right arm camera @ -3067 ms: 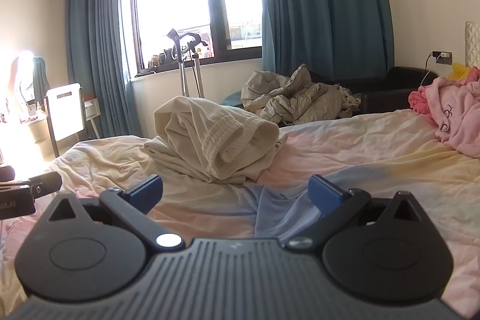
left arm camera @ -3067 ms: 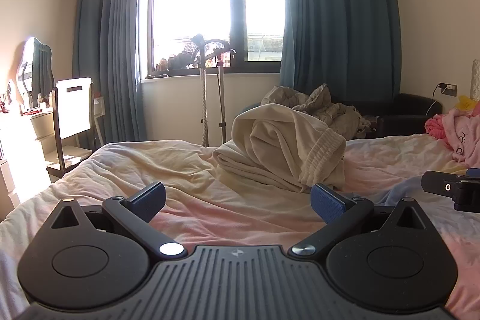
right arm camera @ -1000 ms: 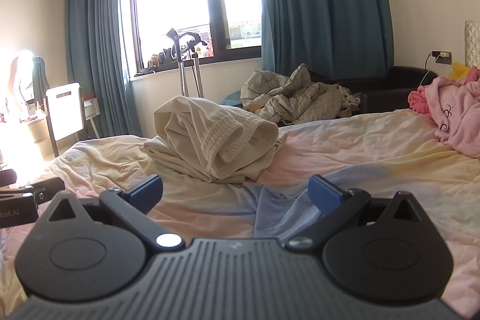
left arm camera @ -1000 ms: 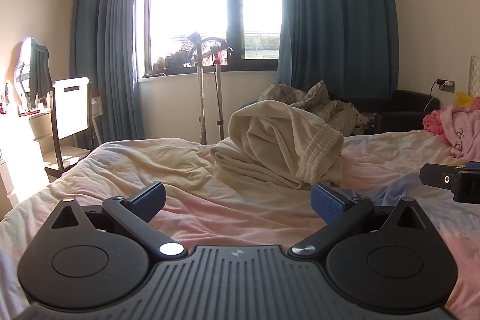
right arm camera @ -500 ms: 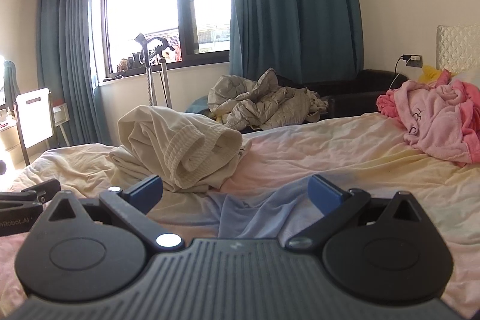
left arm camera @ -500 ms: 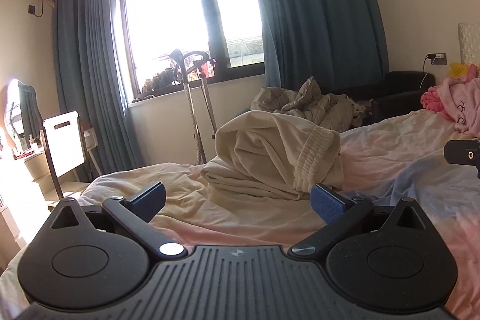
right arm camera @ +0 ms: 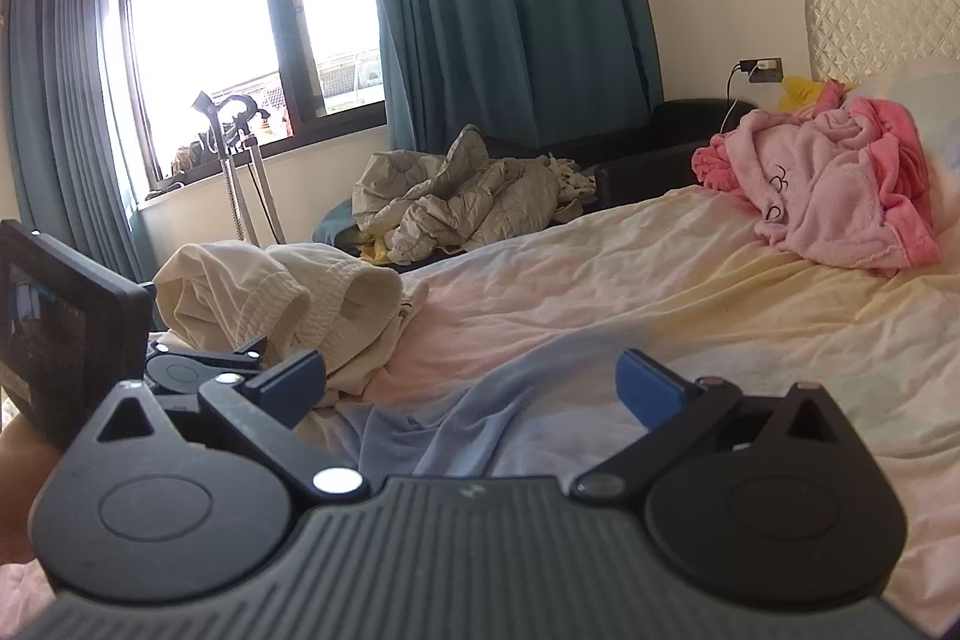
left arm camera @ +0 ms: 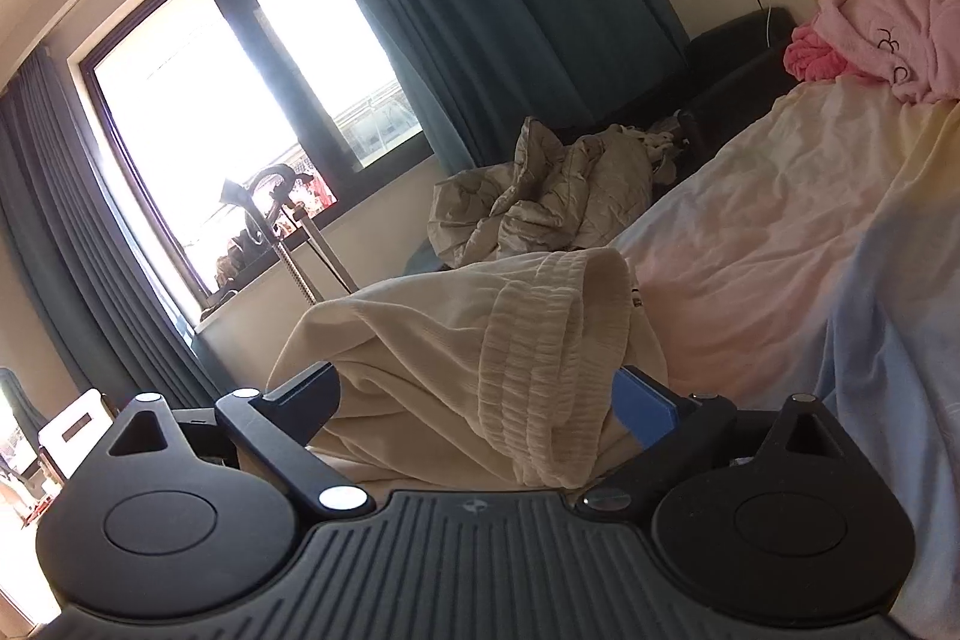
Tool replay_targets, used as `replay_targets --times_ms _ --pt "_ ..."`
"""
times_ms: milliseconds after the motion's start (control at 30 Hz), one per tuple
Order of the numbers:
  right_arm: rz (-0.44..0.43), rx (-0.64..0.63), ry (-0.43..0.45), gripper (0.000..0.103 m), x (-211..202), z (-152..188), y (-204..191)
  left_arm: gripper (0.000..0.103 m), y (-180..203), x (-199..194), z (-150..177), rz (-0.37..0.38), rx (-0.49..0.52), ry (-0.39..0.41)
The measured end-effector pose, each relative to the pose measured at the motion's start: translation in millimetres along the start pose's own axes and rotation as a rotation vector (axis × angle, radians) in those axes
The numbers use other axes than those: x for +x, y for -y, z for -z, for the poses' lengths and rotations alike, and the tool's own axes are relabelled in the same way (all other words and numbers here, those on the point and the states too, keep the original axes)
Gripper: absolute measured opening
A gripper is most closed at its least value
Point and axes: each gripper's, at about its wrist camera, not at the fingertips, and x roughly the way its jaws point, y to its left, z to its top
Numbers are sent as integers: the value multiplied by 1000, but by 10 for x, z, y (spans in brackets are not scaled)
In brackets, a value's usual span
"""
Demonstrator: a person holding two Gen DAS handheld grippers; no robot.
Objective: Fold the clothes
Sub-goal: 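Grasp the ribbed cuff of the cream sweatpants with the left tool while the right tool approaches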
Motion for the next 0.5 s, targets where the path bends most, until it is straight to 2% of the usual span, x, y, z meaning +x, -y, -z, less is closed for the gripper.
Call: replay_targets --times_ms 100,167,233,300,433,500 --pt "-15 37 -37 103 140 37 65 80 113 184 -21 -41 29 -2" --pt "-24 53 -56 103 219 60 93 70 124 315 -13 -83 12 -23" --pt "-36 78 -69 103 271 69 115 67 131 444 -15 -95 0 -33" --pt "-46 92 -74 103 294 79 124 65 190 546 -26 -111 30 -26" --pt "-56 96 -89 103 364 125 124 64 271 782 -67 -187 69 0" --pt "-56 92 -96 103 404 160 113 52 235 821 -103 -198 52 10"
